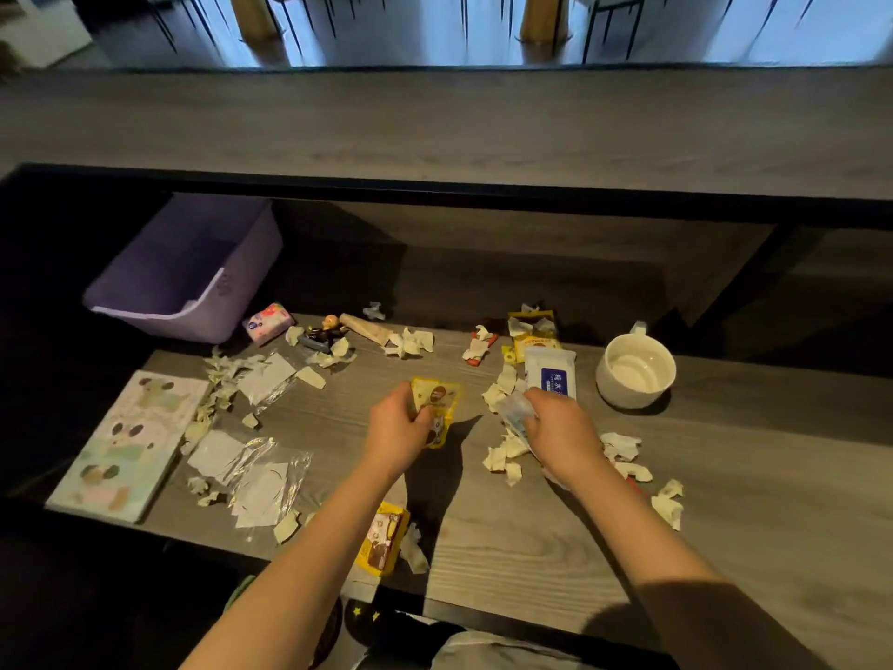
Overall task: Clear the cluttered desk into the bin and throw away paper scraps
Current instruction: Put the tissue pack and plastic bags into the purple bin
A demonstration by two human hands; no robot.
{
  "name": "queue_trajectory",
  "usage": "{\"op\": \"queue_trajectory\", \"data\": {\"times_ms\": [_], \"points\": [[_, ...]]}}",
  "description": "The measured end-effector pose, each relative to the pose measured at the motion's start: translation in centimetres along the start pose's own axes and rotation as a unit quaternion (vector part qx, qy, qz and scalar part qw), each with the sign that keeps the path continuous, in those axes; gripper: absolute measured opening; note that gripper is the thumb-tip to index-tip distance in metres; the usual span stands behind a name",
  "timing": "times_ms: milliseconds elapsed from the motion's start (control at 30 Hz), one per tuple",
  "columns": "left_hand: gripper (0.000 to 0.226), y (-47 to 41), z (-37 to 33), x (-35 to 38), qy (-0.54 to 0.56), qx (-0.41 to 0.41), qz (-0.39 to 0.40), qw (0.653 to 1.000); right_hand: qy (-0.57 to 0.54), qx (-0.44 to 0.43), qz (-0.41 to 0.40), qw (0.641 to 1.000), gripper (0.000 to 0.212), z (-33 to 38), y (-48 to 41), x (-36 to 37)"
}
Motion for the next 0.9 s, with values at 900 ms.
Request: {"op": "queue_trajectory", "data": {"times_ms": [900], "points": [[0.007, -9.1, 13.2, -28.7, 0.116, 0.014, -0.236, 0.965, -0.119, -0.138, -0.06, 0.981, 0.022, 32.2, -10.0, 4.3]]}}
Point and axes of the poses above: each hand's wrist, its own y-axis away from the middle knuckle, its own x-axis out of the palm, z = x × y, the point moved 1 cm from there along -y, towards the middle knuckle
